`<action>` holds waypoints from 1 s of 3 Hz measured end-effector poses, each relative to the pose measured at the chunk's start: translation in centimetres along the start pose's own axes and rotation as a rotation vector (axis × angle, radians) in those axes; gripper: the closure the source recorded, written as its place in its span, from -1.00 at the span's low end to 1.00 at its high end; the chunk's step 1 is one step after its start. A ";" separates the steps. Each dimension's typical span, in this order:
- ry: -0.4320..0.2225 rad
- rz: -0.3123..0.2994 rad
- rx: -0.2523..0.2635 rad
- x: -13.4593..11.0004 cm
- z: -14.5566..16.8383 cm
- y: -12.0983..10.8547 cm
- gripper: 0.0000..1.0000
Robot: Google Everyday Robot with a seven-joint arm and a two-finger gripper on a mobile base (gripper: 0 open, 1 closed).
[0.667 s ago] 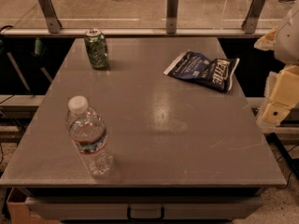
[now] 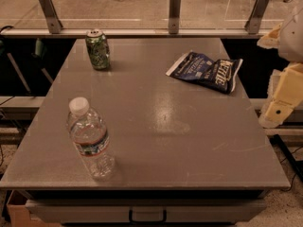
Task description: Pick green can
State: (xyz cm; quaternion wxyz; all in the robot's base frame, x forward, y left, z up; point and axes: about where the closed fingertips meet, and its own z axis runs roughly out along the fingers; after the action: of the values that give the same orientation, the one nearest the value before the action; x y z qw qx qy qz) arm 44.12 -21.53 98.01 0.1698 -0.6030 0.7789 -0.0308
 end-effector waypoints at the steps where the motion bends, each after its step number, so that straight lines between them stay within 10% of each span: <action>1: -0.098 -0.056 0.002 -3.7 1.7 -2.3 -1.00; 3: -0.401 -0.119 -0.013 -15.2 7.0 -9.2 -1.00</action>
Offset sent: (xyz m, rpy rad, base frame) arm 0.1556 0.1299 -0.0084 0.3687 -0.1183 0.2610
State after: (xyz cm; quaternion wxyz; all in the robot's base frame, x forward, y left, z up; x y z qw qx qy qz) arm 58.03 -8.44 97.16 0.3154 -0.6429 0.6928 0.0850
